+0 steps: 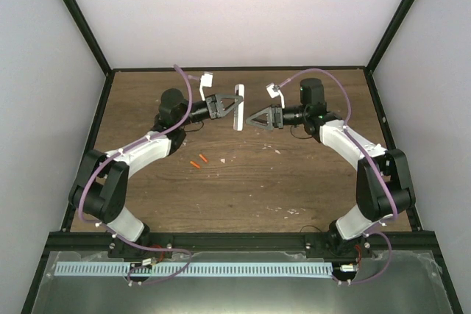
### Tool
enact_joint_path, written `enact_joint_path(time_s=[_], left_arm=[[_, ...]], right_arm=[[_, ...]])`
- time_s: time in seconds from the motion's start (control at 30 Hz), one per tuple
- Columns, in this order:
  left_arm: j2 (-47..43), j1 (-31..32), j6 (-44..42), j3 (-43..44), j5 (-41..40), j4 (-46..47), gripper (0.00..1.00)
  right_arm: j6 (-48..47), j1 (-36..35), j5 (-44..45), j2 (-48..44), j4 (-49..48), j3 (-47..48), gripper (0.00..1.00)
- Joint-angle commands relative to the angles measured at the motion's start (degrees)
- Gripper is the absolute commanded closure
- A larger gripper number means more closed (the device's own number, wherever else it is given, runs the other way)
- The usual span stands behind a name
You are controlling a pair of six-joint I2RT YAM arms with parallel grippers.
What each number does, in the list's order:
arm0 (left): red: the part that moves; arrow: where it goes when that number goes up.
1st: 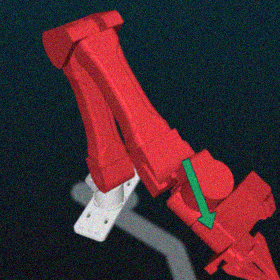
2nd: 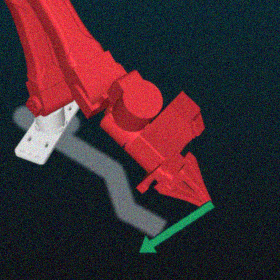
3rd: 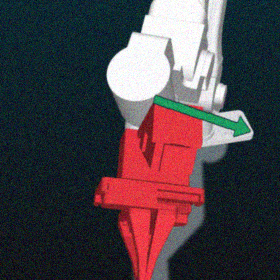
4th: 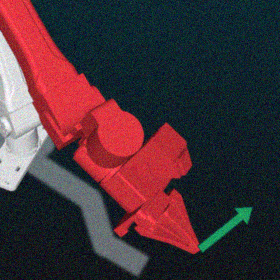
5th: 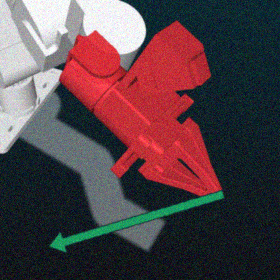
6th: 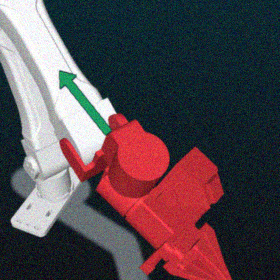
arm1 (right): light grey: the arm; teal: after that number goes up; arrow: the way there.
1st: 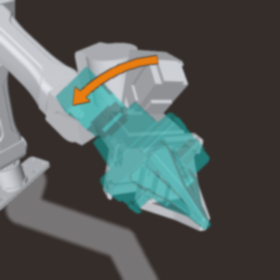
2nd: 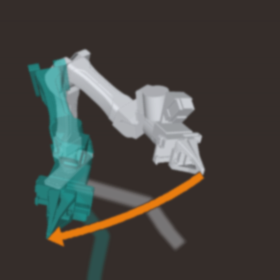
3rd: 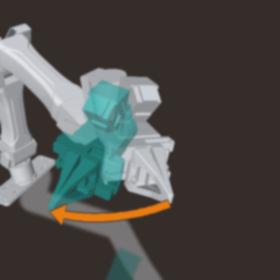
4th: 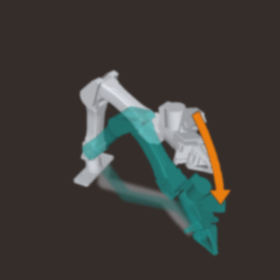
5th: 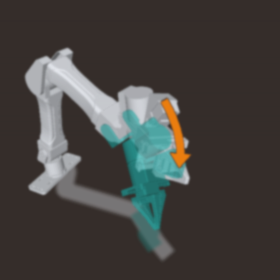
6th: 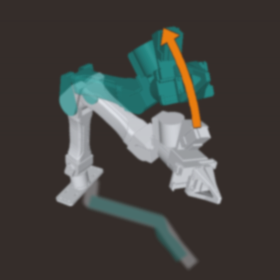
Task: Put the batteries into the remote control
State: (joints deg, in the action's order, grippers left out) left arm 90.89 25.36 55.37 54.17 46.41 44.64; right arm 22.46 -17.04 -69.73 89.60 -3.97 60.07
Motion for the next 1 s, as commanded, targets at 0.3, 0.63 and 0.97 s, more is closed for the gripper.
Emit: enact_joint_path(time_s=[0.3, 0.63, 0.97], left_arm=[[-1.63, -0.14, 0.08, 0.05, 0.25, 3.80, 0.74], [-1.29, -0.18, 0.68, 0.45, -0.29, 4.48, 0.75], [-1.04, -0.13, 1.05, 0.44, -0.82, 4.66, 0.76]], right_arm=[[1.36, -2.09, -6.98, -0.03, -5.17, 2.60, 0.09], [3.79, -2.88, -6.95, 2.05, -8.82, 3.78, 0.10], [4.99, -3.57, -8.48, 4.08, -10.77, 5.92, 0.14]])
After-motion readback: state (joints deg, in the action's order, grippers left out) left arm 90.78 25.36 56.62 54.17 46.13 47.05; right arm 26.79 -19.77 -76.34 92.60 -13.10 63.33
